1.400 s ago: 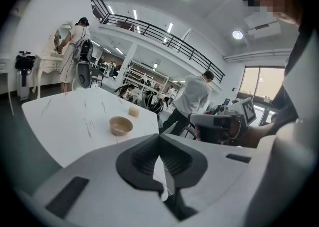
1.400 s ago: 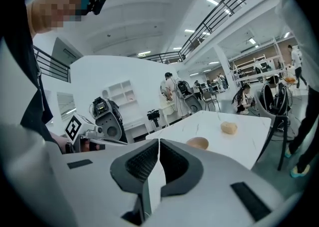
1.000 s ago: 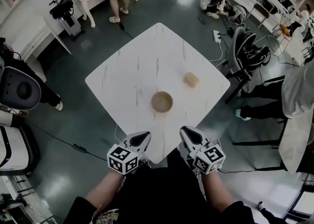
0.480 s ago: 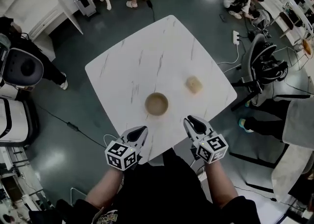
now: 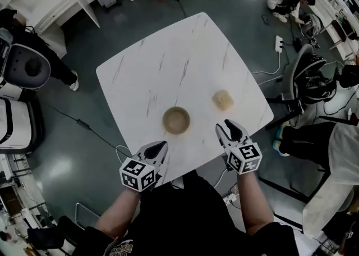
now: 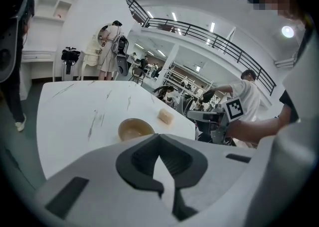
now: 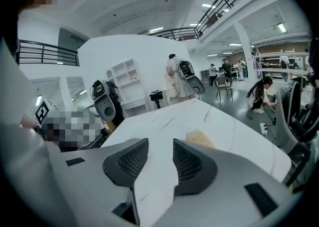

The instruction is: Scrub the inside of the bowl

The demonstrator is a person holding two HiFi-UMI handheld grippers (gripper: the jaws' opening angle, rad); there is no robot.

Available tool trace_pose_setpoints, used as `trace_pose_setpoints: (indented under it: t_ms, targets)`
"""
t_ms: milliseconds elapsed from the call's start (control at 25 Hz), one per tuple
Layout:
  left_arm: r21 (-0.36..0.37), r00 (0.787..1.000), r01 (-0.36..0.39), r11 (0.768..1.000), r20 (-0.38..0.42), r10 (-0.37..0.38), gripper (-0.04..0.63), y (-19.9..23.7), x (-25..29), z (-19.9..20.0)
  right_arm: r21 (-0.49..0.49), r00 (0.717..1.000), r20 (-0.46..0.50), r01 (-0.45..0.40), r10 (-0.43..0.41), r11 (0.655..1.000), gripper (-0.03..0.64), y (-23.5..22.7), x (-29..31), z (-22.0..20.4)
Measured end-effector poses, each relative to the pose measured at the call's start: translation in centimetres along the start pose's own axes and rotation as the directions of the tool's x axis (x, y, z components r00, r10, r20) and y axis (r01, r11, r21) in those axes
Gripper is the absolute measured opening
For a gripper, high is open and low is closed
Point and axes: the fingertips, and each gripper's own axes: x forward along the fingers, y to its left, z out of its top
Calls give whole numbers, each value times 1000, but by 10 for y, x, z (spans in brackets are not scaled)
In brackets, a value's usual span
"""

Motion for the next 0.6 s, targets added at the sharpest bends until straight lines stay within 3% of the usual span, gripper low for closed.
trace_pose_setpoints:
  t_ms: [320,600]
  targets:
    - [-14,999,-38,999,3,38,6,19,18,5,-150,987,-107,105,-122,983,221,-64,38,-6]
    - [-20,995,-98,995,15,98,8,40,19,9,-258,954,-249,102,-168,961,265,-103,79,-21]
